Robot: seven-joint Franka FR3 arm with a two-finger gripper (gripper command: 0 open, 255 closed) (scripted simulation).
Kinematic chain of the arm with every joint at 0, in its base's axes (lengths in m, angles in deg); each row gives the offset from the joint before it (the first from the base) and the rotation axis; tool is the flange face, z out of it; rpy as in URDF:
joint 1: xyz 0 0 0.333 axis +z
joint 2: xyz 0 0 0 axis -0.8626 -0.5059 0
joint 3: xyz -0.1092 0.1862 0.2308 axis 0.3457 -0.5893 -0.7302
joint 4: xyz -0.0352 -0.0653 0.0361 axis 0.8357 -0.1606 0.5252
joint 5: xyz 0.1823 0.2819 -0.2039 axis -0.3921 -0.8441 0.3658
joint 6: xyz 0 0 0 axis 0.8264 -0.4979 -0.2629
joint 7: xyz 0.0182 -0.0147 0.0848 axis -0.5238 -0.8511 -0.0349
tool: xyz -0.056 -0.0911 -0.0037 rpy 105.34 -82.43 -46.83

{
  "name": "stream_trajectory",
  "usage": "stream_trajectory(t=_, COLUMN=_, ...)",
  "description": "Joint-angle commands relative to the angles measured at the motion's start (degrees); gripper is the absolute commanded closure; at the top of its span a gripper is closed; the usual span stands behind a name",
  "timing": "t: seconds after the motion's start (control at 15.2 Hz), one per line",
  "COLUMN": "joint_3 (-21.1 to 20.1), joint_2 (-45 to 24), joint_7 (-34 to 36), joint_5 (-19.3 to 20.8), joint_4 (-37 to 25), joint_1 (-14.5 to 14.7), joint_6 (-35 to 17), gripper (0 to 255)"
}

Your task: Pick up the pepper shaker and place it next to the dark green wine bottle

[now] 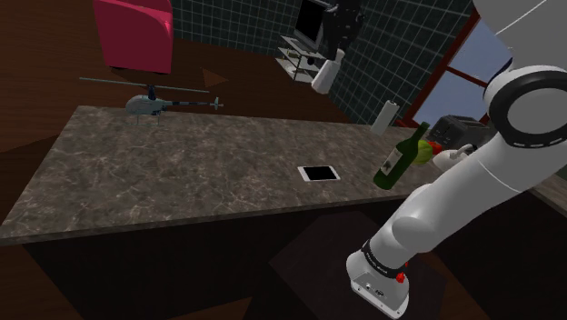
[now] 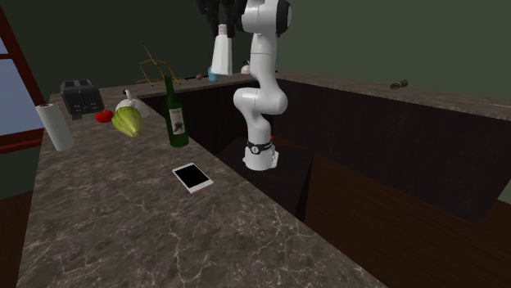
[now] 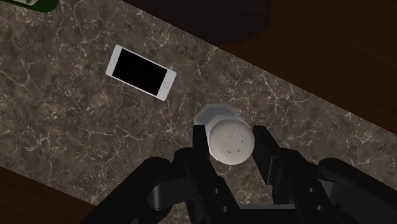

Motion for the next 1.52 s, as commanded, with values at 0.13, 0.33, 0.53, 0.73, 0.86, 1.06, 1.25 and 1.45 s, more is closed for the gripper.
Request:
stream_trajectory(t=0.13, joint_3=4.17, joint_2=4.53, joint_7=-7.14, joint_5=1.46, joint_4=4.82, joint_1=-2.16, joint_6=-0.54, gripper=255)
stream_trajectory(t=0.33, joint_3=7.16, joint_2=7.14, joint_7=-11.98, joint_5=2.93, joint_4=7.52, joint_1=-3.48, joint_6=-0.88, gripper=255)
stream_trajectory(t=0.53, joint_3=10.20, joint_2=9.15, joint_7=-16.79, joint_5=4.67, joint_4=9.53, joint_1=-4.70, joint_6=-1.22, gripper=255)
stream_trajectory(t=0.73, joint_3=13.28, joint_2=10.58, joint_7=-21.59, joint_5=6.57, joint_4=10.90, joint_1=-5.88, joint_6=-1.60, gripper=255)
stream_trajectory(t=0.86, joint_3=15.38, joint_2=11.23, joint_7=-24.79, joint_5=7.89, joint_4=11.48, joint_1=-6.64, joint_6=-1.90, gripper=255)
stream_trajectory(t=1.06, joint_3=18.58, joint_2=11.73, joint_7=-29.62, joint_5=9.86, joint_4=11.85, joint_1=-7.77, joint_6=-2.44, gripper=255)
stream_trajectory(t=1.25, joint_3=21.90, joint_2=11.65, joint_7=-34.48, joint_5=11.76, joint_4=11.63, joint_1=-8.83, joint_6=-3.09, gripper=255)
stream_trajectory(t=1.45, joint_3=25.32, joint_2=10.98, joint_7=-39.40, joint_5=13.46, joint_4=10.81, joint_1=-9.90, joint_6=-3.86, gripper=255)
